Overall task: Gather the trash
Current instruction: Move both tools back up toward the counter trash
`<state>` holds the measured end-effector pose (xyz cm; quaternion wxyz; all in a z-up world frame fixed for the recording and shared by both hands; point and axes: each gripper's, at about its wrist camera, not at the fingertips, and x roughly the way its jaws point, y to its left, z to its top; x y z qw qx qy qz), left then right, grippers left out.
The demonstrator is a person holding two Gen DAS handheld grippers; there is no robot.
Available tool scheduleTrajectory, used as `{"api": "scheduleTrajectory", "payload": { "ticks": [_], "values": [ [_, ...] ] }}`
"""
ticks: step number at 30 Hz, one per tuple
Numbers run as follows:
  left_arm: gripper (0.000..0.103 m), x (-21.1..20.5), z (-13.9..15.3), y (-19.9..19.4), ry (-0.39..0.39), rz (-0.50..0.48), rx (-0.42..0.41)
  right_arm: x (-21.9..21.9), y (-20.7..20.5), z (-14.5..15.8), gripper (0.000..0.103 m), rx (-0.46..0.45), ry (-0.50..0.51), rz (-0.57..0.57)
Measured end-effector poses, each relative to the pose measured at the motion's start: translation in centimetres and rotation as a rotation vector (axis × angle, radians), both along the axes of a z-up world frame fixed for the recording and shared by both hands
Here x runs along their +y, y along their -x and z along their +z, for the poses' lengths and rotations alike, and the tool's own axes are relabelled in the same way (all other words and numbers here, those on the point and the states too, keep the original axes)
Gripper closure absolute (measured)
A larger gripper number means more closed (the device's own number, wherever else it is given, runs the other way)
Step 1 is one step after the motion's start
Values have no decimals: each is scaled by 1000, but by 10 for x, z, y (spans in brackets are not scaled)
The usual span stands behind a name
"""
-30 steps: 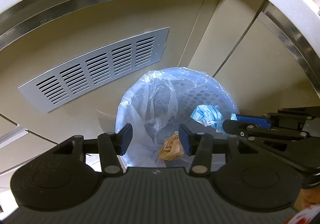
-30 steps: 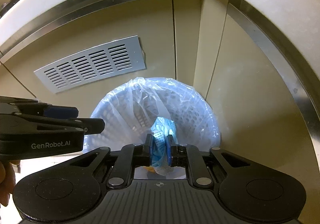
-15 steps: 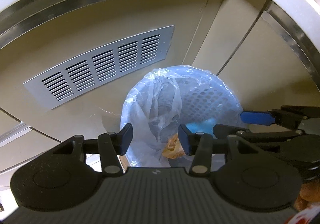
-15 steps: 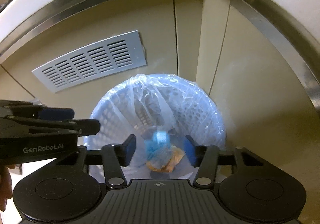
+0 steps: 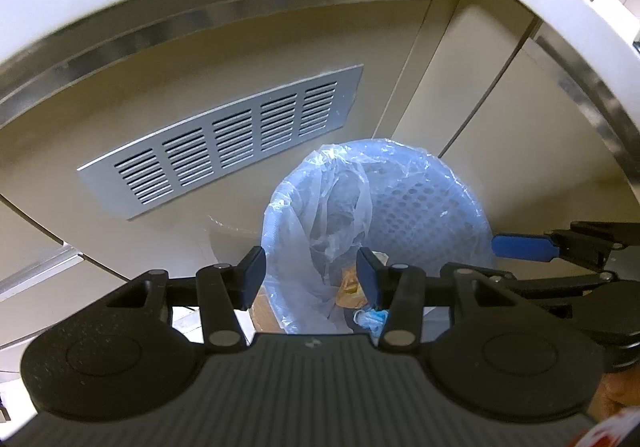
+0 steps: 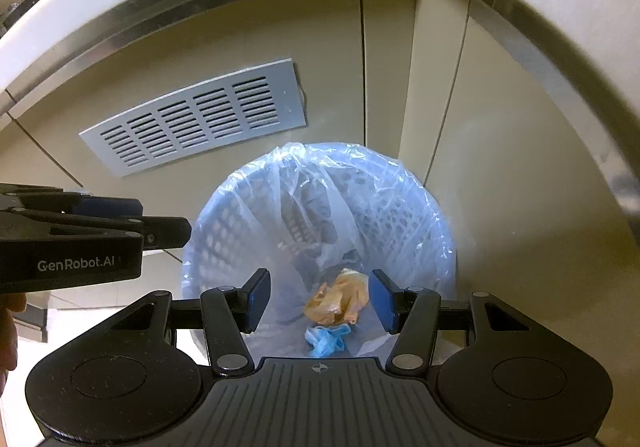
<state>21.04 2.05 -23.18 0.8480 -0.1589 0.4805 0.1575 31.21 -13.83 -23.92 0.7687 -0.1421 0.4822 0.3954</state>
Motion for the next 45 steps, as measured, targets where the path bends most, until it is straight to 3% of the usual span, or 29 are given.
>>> {"api": "scheduleTrajectory", "payload": {
  "ticks": [11,24,28,30,36,45],
  "values": [
    [57,3,49,14,-13,-23,-51,-14,25,62,48,-72,-36,-38],
    [52,-2,153,1,-48,-136,-265,-39,24,167,48,-256,-179,-230],
    [47,-3,176,-18,-67,-178,-323,-53,17,186,48,-308,-193,-319],
    [36,-7,183,-33,-77,-190,-349,-61,13,192,48,-326,-195,-355],
    [18,-17,201,-74,-67,-164,-396,-88,-21,199,48,-349,-198,-416],
    [16,-55,188,-172,-61,-115,-362,-116,-98,187,48,-346,-203,-415]
  ]
}}
